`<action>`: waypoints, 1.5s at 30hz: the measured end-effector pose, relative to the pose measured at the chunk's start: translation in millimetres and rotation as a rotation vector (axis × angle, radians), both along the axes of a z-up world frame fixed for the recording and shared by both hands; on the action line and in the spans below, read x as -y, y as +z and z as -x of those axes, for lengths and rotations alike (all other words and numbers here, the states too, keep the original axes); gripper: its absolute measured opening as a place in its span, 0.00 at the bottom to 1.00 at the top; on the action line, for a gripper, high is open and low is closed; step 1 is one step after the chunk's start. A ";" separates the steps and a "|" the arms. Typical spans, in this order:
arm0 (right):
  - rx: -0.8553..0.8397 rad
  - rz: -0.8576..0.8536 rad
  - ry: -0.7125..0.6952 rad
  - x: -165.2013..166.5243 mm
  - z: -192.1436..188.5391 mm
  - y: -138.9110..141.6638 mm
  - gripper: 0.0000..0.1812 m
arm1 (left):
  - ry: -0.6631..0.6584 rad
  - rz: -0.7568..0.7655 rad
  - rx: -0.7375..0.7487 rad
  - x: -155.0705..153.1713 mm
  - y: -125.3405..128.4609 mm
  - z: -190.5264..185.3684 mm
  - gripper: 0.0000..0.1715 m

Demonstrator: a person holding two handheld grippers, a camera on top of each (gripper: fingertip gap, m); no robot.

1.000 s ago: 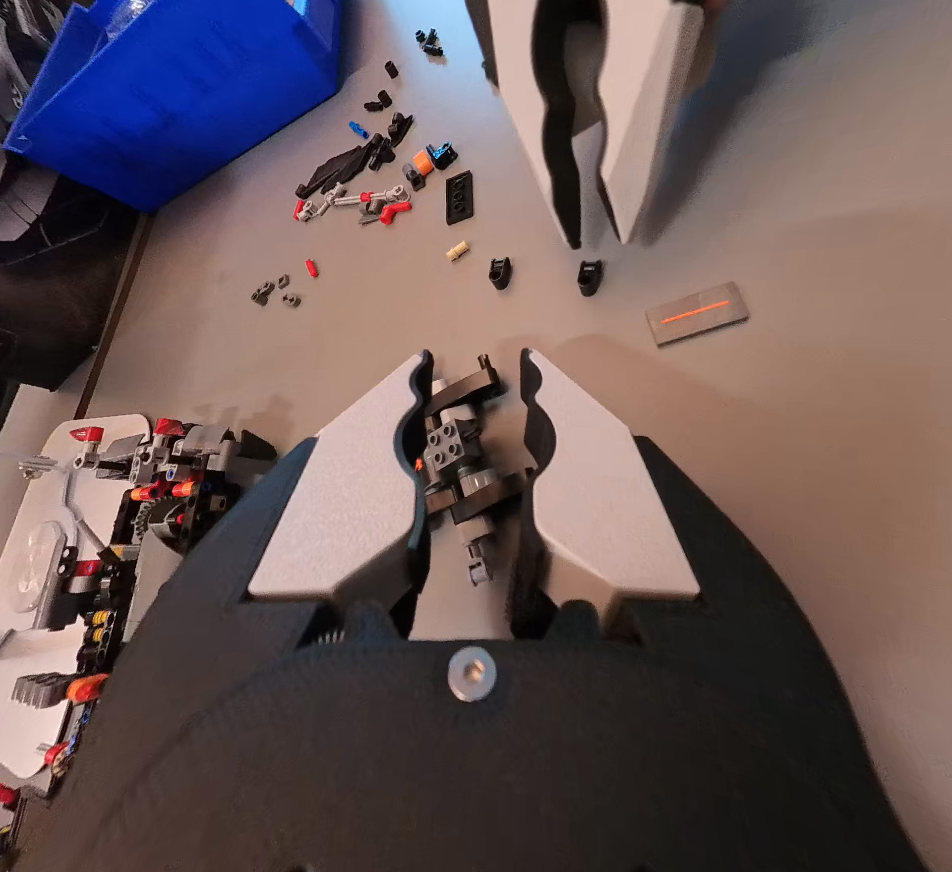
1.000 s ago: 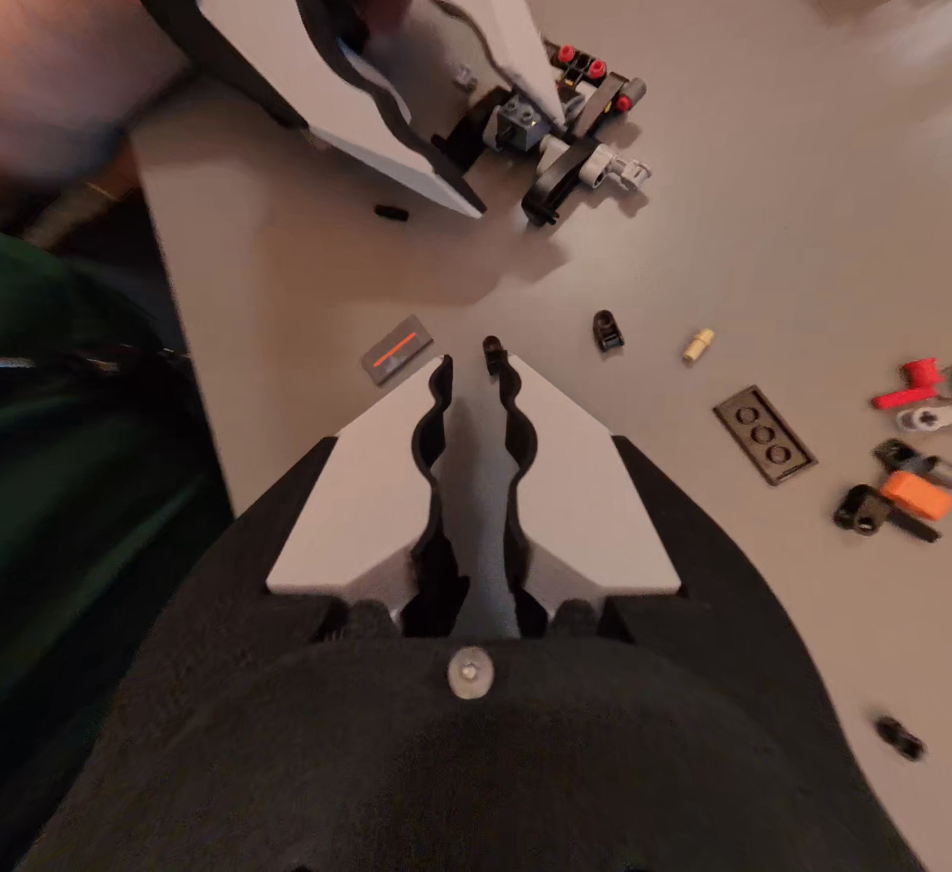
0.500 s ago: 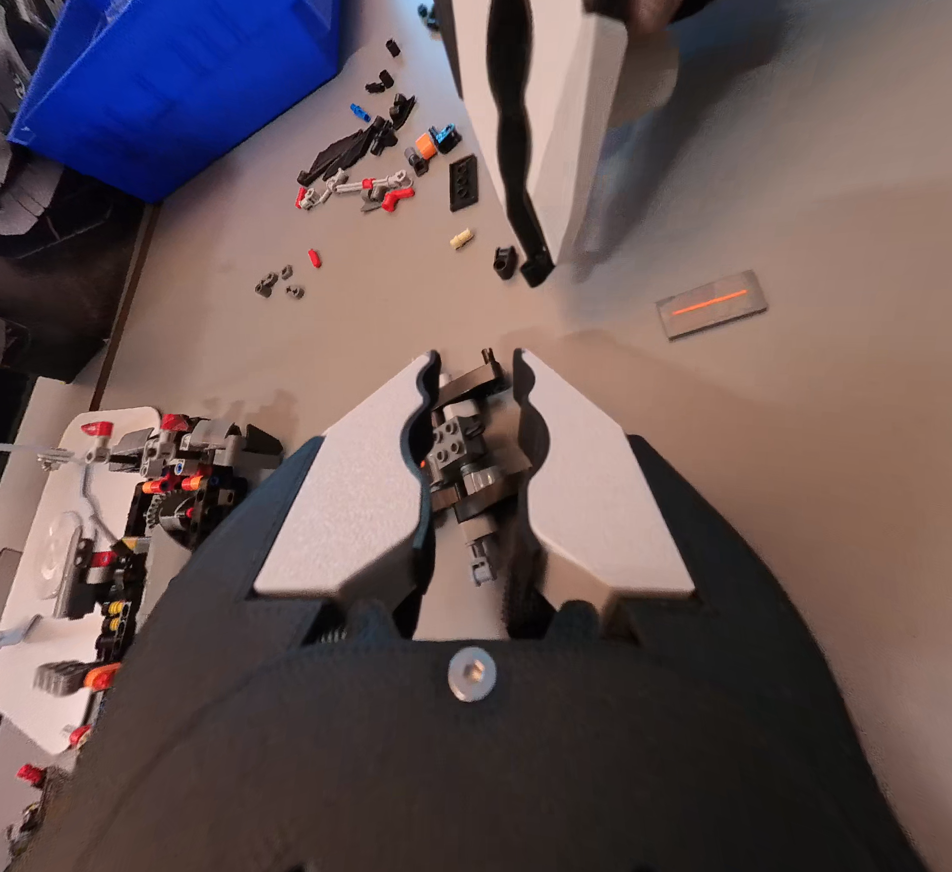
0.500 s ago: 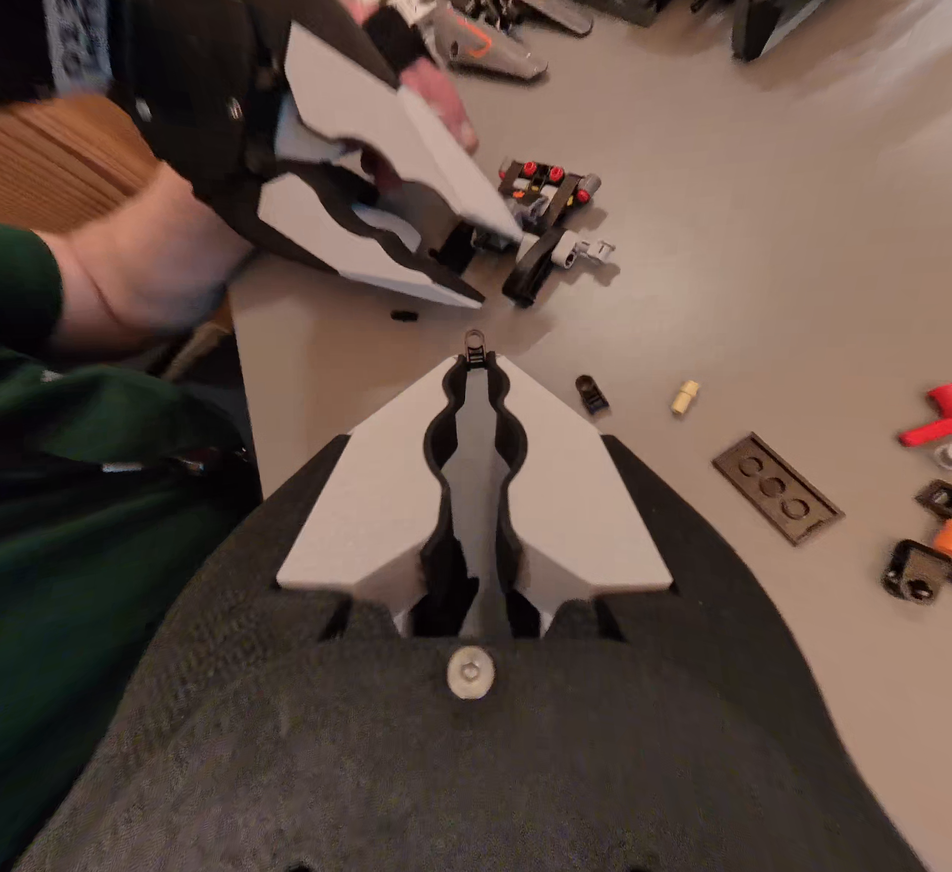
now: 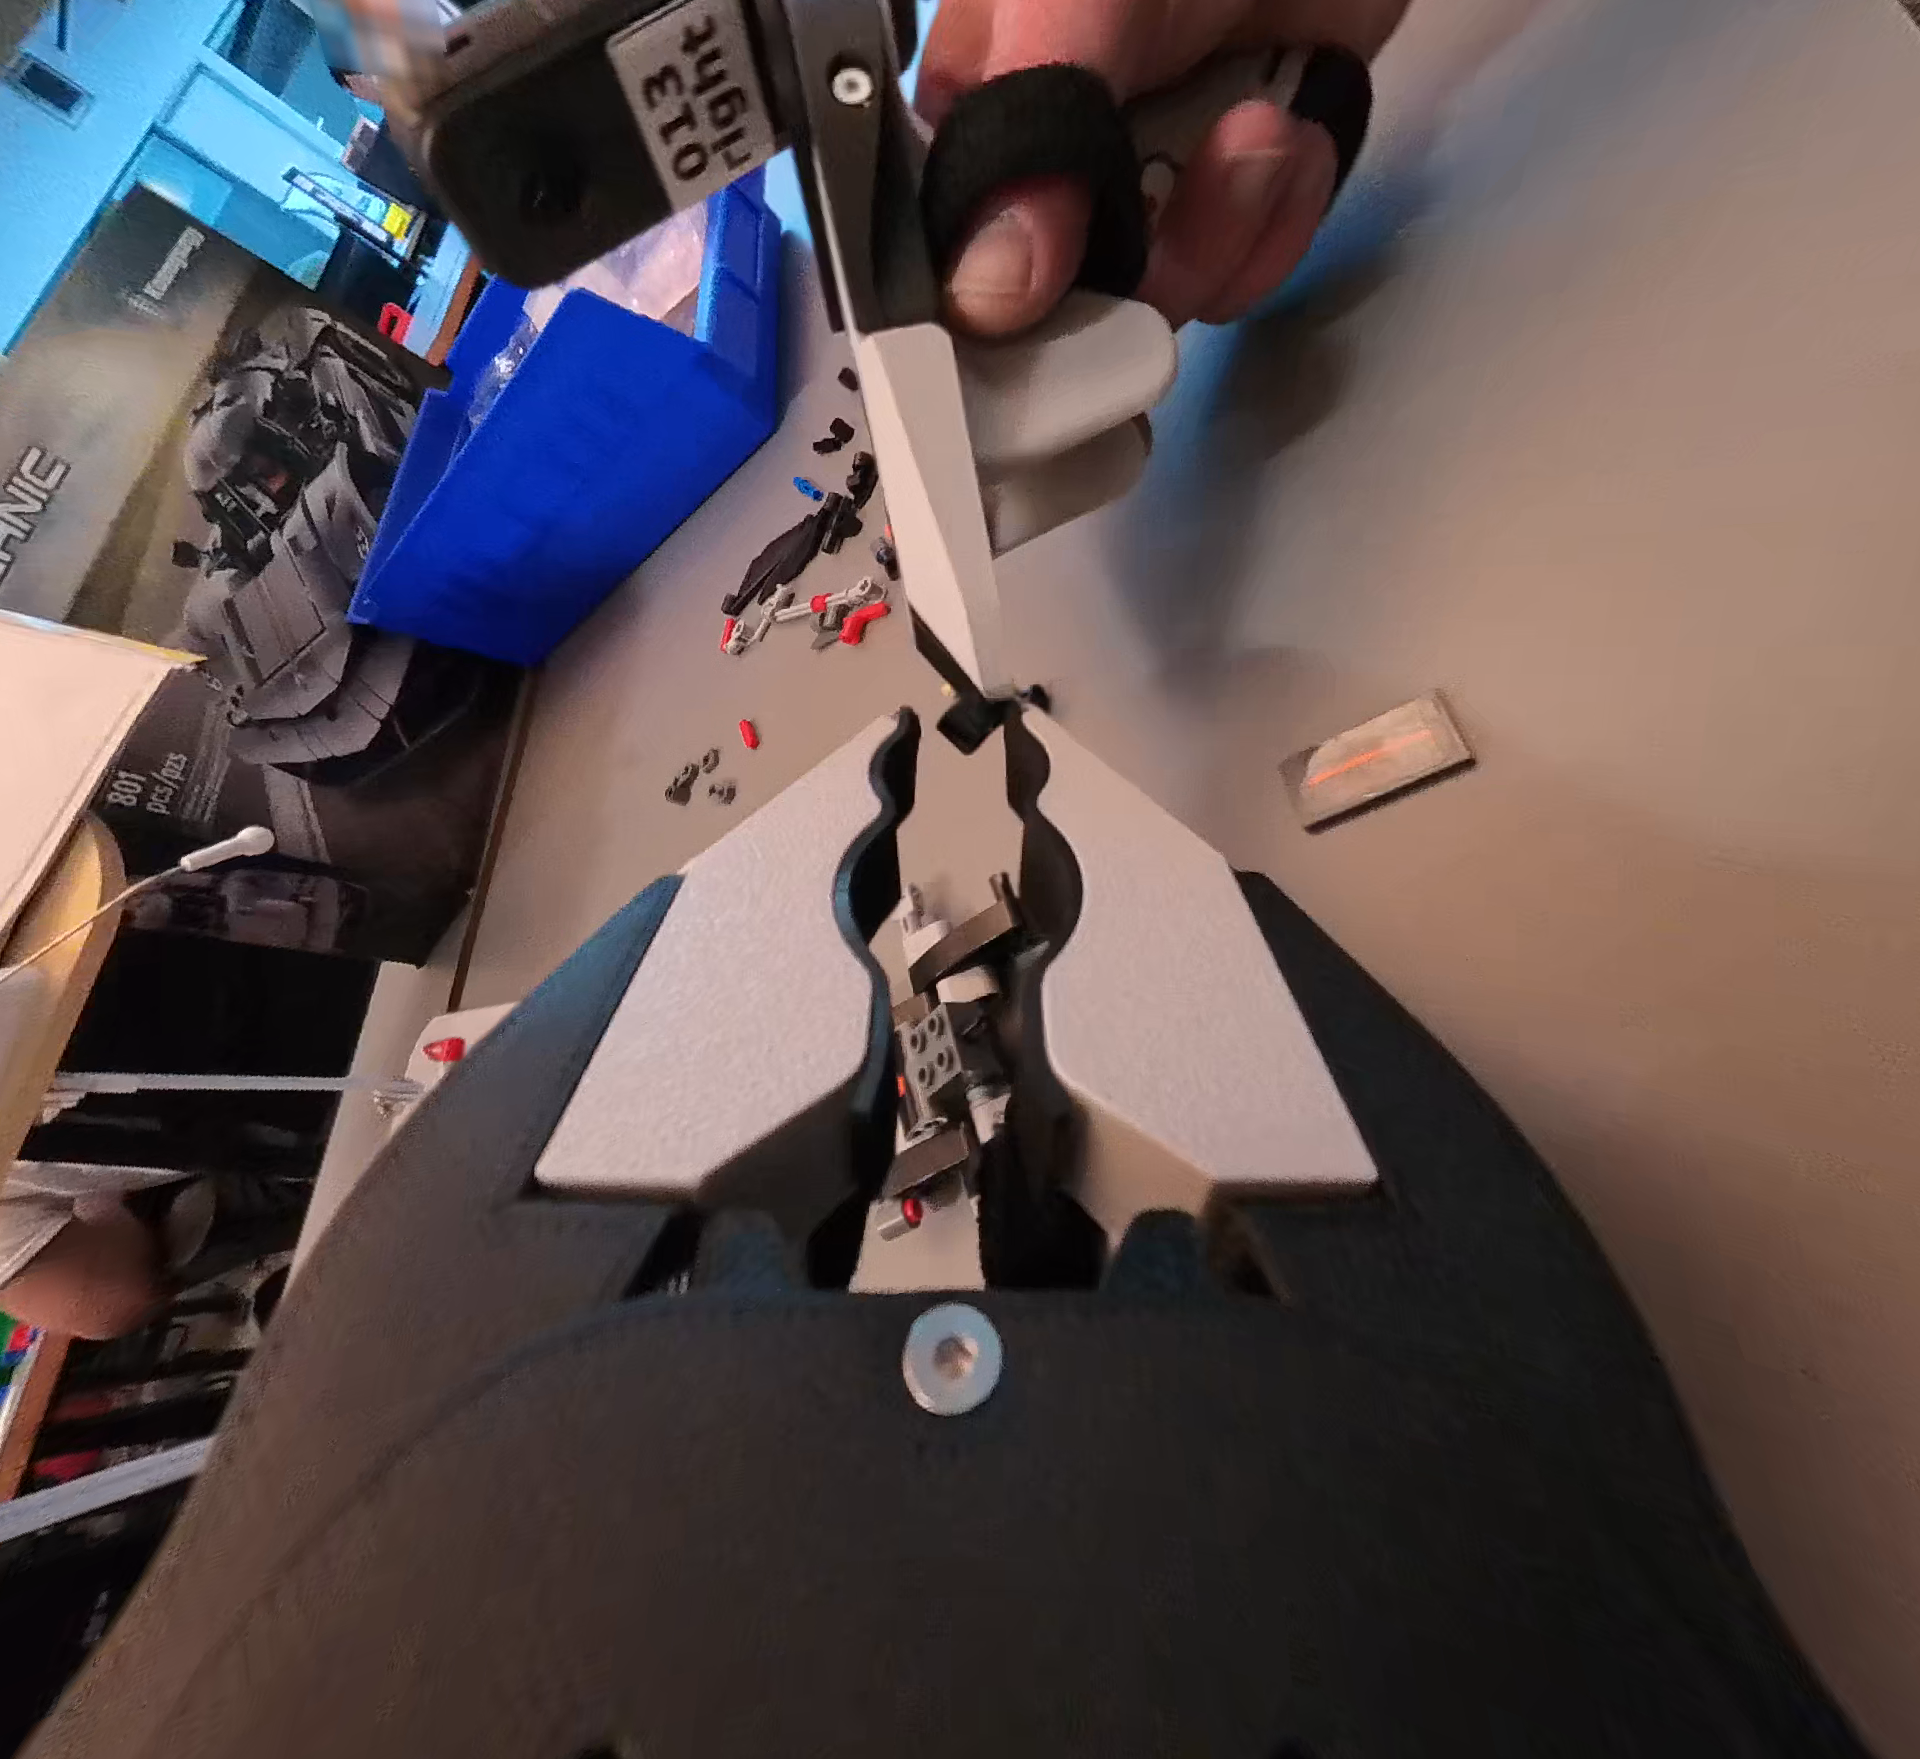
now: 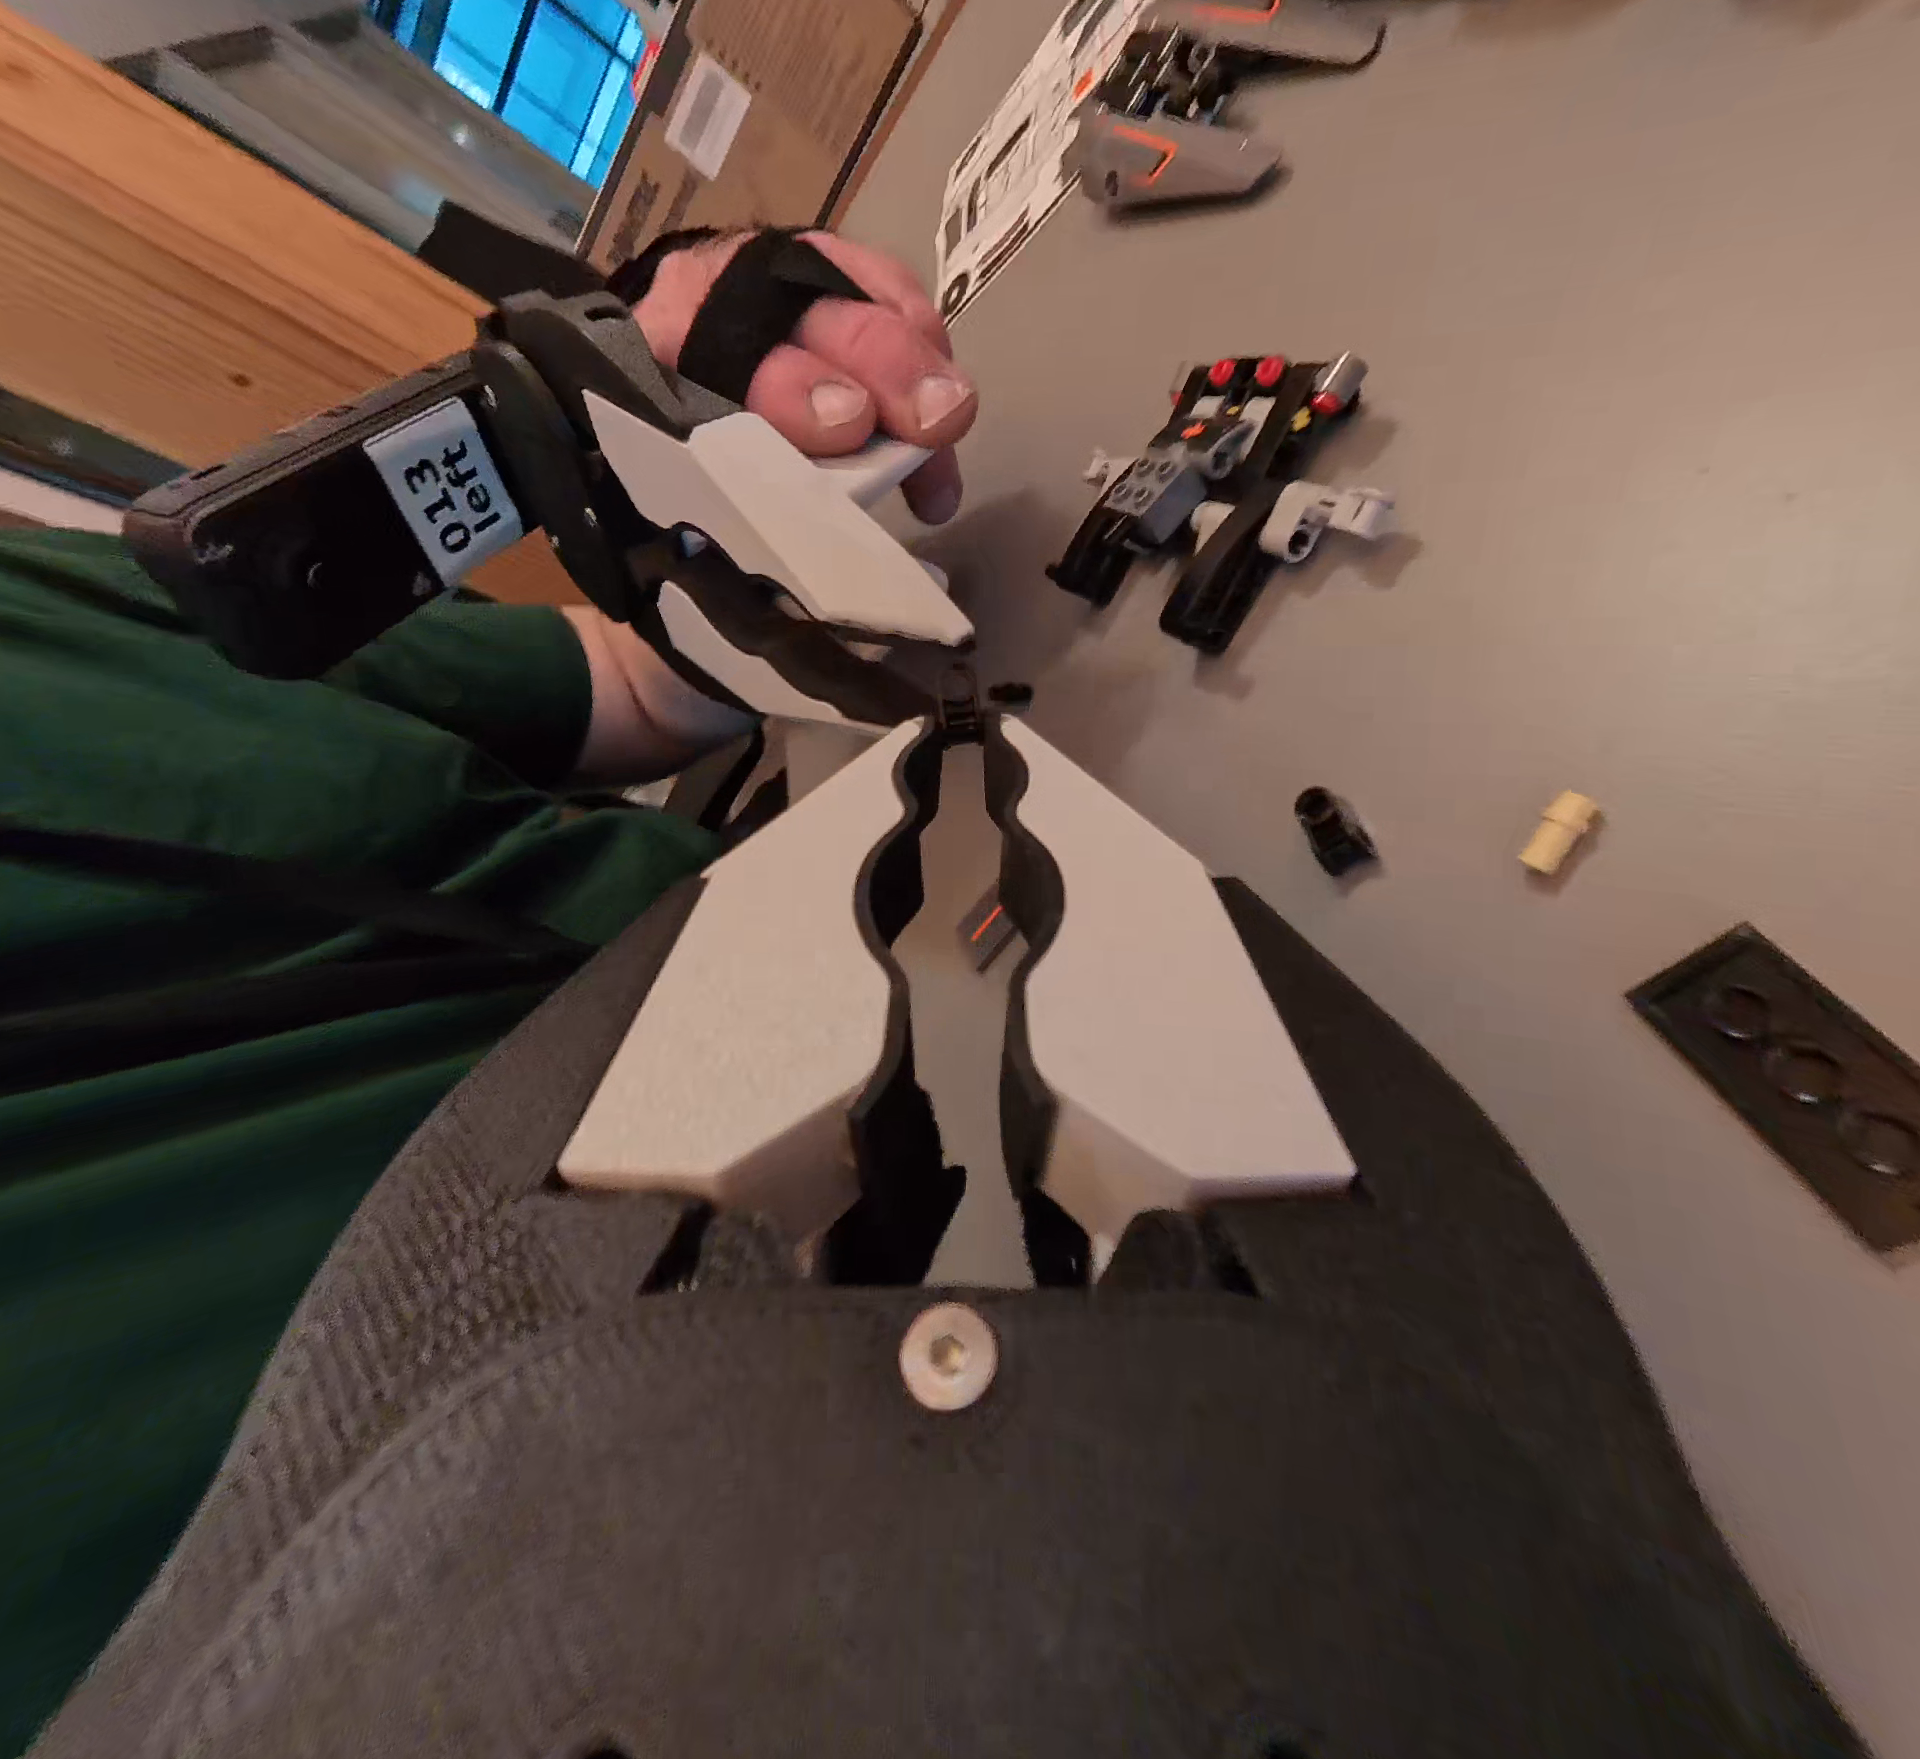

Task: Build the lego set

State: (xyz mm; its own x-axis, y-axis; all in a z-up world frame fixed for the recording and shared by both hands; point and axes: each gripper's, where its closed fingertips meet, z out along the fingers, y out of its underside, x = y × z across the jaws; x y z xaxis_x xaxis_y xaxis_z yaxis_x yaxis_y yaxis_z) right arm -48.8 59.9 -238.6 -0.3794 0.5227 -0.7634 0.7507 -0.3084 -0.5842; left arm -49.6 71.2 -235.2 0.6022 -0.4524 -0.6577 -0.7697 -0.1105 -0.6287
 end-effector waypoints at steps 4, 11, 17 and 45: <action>0.047 0.002 0.066 4.0 -3.7 -1.4 0.03 | -0.026 0.022 -0.023 2.8 -4.7 -4.7 0.06; -0.131 -0.148 0.036 1.0 3.2 14.8 0.11 | -0.026 0.050 0.138 5.2 6.0 -2.8 0.04; -0.291 -0.656 0.051 -0.9 3.0 9.3 0.04 | -0.011 0.116 0.272 3.9 4.6 1.4 0.04; -0.282 -0.515 0.048 9.0 -3.5 10.7 0.03 | -0.054 0.121 0.265 8.2 4.3 -2.3 0.07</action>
